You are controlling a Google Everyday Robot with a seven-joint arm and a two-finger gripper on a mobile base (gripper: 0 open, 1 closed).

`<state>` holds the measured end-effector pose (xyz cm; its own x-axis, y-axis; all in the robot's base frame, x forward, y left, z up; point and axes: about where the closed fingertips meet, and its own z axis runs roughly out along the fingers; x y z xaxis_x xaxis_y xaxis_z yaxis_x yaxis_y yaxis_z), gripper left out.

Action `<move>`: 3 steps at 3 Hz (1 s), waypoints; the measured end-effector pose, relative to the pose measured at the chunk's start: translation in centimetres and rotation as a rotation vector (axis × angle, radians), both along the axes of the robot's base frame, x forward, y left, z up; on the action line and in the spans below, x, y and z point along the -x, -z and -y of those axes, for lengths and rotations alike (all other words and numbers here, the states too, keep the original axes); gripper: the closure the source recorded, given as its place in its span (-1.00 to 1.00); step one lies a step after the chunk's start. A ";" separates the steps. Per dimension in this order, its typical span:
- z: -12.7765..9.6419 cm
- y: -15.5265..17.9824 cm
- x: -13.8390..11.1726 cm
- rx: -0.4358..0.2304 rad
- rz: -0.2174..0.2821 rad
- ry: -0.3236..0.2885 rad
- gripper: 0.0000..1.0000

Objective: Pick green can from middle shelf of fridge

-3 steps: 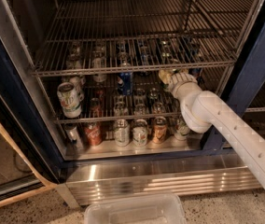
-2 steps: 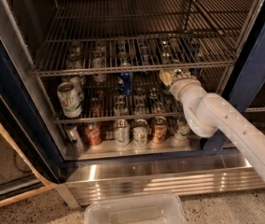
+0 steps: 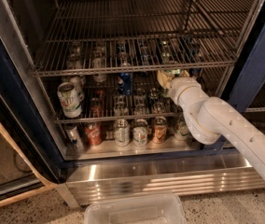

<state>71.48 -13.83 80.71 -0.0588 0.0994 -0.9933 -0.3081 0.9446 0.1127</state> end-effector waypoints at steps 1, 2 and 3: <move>0.0 0.1 2.2 -0.031 -0.013 -0.016 1.00; -0.1 0.2 6.0 -0.058 -0.040 -0.039 1.00; -0.4 0.2 10.0 -0.077 -0.071 -0.062 1.00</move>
Offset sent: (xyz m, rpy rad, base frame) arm -0.1151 -0.0014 -0.0086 0.0846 0.0814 0.0647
